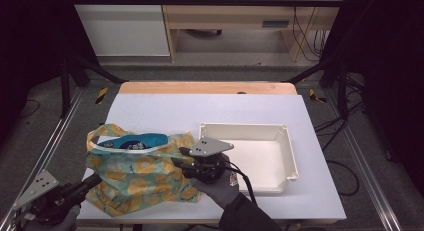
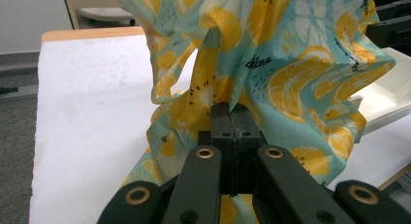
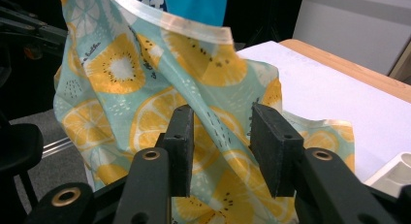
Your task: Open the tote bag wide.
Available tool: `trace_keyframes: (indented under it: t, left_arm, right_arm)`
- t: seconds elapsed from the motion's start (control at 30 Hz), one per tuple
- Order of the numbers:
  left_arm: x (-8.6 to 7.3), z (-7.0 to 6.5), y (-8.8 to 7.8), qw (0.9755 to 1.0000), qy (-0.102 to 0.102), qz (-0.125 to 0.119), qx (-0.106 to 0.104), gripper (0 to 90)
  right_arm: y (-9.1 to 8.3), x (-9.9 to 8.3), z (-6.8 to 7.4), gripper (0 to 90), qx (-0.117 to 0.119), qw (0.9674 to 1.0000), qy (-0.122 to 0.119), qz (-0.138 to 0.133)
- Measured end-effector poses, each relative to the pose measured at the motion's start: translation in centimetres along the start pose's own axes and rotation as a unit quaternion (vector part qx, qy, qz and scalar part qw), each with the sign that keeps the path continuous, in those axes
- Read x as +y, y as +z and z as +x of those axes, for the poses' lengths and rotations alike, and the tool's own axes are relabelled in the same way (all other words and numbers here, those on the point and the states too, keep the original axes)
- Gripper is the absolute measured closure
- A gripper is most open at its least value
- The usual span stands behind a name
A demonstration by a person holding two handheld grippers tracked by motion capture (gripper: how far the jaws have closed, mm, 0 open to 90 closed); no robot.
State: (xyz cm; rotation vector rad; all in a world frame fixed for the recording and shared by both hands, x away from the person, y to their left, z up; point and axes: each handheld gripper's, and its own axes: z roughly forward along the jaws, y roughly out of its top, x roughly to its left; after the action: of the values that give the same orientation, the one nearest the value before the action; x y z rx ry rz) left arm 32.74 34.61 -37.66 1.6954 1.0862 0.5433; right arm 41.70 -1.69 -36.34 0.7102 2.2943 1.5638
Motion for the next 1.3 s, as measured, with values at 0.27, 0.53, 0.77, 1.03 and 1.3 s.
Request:
trace_keyframes:
  t: [0.27, 0.53, 0.77, 1.03, 1.3]
  left_arm:
    - [-0.6, 0.2, 1.0, 0.9999, -0.003, 0.016, 0.0, 89.8]
    - [0.6, 0.1, -0.8, 0.9993, -0.001, -0.036, 0.004, 72.6]
    - [3.5, -0.6, -2.0, 0.9967, 0.024, -0.075, 0.019, 59.8]
    - [4.5, -0.5, -0.9, 0.9975, 0.038, -0.053, 0.028, 86.3]
    - [3.9, -0.8, -1.4, 0.9975, 0.041, -0.049, 0.032, 90.0]
  right_arm:
    - [0.1, -0.3, 0.3, 90.0, 0.002, 0.9998, -0.007, 0.019]
    - [0.0, -0.7, 0.6, 90.0, 0.013, 0.9995, -0.003, 0.029]
    - [0.3, -0.9, 0.9, 90.0, 0.017, 0.9992, -0.005, 0.036]
    - [0.2, -0.9, 1.0, 90.0, 0.019, 0.9993, -0.004, 0.032]
    - [-0.1, -0.9, 1.2, 90.0, 0.02, 0.9994, -0.006, 0.027]
